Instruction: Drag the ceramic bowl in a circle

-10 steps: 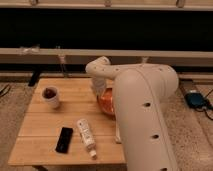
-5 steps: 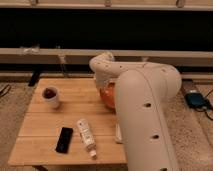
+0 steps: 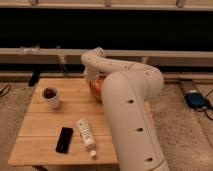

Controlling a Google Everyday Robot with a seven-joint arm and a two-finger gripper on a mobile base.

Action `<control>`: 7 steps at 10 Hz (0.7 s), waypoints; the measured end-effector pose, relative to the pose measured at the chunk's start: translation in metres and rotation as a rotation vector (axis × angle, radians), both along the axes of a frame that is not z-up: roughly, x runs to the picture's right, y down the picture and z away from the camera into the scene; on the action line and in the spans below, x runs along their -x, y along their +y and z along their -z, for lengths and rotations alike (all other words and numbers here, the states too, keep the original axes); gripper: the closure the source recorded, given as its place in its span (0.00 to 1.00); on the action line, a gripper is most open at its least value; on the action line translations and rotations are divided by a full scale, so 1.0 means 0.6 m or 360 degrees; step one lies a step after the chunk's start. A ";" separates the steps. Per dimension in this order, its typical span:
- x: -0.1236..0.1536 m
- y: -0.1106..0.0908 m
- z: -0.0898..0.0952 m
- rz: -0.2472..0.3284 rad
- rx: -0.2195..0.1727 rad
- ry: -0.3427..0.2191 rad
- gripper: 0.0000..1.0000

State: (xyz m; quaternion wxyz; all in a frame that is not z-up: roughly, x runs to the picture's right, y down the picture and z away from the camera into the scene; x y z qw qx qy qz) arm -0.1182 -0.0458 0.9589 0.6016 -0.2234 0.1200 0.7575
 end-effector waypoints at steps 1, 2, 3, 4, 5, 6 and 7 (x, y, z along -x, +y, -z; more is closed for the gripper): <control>0.049 -0.016 0.001 0.0029 -0.0030 -0.0089 1.00; 0.093 -0.026 0.006 0.0055 -0.0053 -0.0171 1.00; 0.126 -0.027 0.015 0.0074 -0.0065 -0.0234 1.00; 0.162 -0.021 0.036 0.0092 -0.0077 -0.0312 1.00; 0.183 -0.013 0.055 0.0103 -0.0076 -0.0356 1.00; 0.201 -0.001 0.074 0.0113 -0.0068 -0.0401 1.00; 0.213 0.020 0.103 0.0120 -0.0046 -0.0448 1.00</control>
